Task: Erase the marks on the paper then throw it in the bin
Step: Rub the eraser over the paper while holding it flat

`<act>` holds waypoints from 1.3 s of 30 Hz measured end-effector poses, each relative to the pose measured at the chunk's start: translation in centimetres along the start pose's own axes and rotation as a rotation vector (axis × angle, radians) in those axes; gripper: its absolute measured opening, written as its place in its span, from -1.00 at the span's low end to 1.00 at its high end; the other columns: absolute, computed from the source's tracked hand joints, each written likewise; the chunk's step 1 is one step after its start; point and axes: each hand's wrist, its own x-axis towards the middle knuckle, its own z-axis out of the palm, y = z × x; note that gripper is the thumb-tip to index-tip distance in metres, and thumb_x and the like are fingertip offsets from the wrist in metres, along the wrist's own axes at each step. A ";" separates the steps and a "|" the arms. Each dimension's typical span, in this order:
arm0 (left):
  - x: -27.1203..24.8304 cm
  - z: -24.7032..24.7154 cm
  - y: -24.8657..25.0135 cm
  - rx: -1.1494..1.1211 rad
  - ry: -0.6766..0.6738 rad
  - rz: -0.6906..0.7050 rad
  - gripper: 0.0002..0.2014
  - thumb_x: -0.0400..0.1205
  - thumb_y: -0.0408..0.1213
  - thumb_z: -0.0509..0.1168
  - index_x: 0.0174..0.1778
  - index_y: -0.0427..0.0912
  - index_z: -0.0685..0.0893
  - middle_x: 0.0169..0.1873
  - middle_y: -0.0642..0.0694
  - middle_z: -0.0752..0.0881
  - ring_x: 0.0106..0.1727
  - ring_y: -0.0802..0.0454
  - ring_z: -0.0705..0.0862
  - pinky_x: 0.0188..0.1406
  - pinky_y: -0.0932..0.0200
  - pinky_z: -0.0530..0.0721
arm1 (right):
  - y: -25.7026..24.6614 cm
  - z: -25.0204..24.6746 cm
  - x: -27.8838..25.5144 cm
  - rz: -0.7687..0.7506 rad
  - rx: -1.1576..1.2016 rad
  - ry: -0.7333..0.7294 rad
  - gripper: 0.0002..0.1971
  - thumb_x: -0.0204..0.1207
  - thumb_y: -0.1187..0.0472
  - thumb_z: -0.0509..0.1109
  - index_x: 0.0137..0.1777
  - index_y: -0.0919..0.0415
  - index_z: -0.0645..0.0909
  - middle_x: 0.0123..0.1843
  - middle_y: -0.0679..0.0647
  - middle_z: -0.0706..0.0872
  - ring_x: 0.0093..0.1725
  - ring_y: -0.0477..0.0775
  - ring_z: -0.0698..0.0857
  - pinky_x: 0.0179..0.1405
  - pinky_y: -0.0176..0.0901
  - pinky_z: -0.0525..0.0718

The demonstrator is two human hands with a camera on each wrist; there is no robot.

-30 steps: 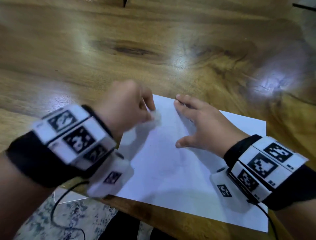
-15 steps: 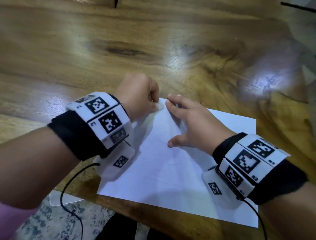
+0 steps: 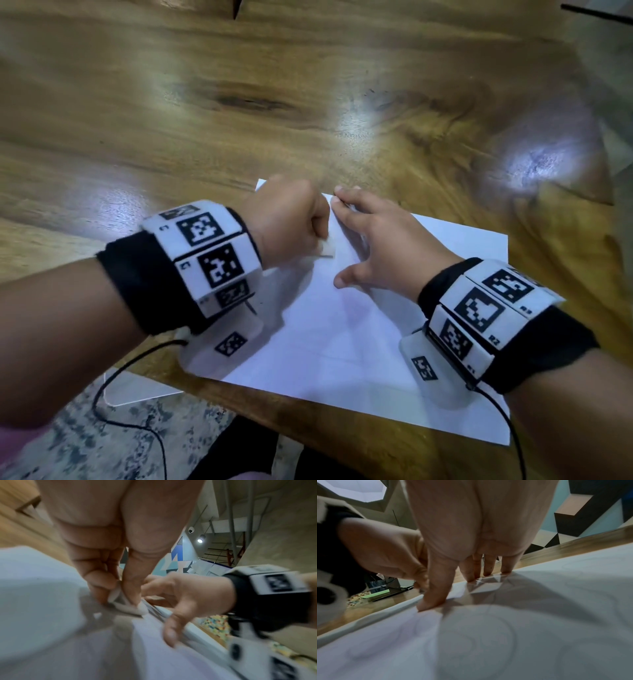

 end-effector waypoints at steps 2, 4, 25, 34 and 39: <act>1.2 -0.8 -0.2 -0.045 0.090 -0.051 -0.90 0.41 -0.32 0.44 -0.18 -0.18 0.76 -0.44 0.02 0.62 -0.24 0.07 0.55 -0.26 0.33 0.38 | 0.0 -0.1 -0.1 -0.001 -0.001 0.001 0.06 0.22 -0.03 0.62 0.64 0.11 0.08 0.68 -0.17 0.02 0.64 -0.10 -0.03 0.50 -0.39 -0.05; 1.8 -1.2 -0.2 -0.071 0.133 -0.075 -0.90 0.41 -0.34 0.44 -0.19 -0.20 0.75 -0.38 -0.04 0.66 -0.25 0.05 0.56 -0.30 0.30 0.41 | 0.0 0.0 -0.1 -0.002 -0.007 0.000 0.05 0.22 -0.04 0.62 0.64 0.10 0.08 0.67 -0.18 0.01 0.64 -0.11 -0.03 0.49 -0.40 -0.05; -0.9 -0.8 -1.1 0.011 0.072 -0.031 -0.95 0.39 -0.27 0.45 -0.26 -0.10 0.75 -0.49 0.07 0.61 -0.25 0.00 0.60 -0.28 0.24 0.46 | -0.3 -0.3 -0.4 0.005 -0.053 -0.024 0.06 0.24 -0.09 0.59 0.65 0.11 0.06 0.67 -0.16 0.00 0.61 -0.06 0.07 0.51 -0.34 0.07; -2.8 -0.3 -1.5 0.032 -0.179 -0.015 -0.92 0.31 -0.28 0.47 -0.30 -0.09 0.75 -0.59 0.13 0.59 -0.47 0.30 0.58 -0.45 0.53 0.41 | -0.3 -0.4 -0.5 0.010 -0.049 -0.043 0.05 0.28 -0.09 0.56 0.66 0.11 0.02 0.67 -0.18 -0.04 0.62 -0.07 0.04 0.49 -0.38 0.03; -1.7 -0.1 -0.8 -0.031 0.107 -0.083 -0.91 0.42 -0.25 0.41 -0.21 -0.17 0.72 -0.40 -0.03 0.66 -0.26 -0.03 0.60 -0.37 0.25 0.38 | -0.7 -0.5 -0.9 0.006 -0.090 -0.069 0.11 0.27 -0.16 0.54 0.66 0.13 -0.06 0.68 -0.14 -0.12 0.64 -0.05 -0.06 0.62 -0.23 -0.05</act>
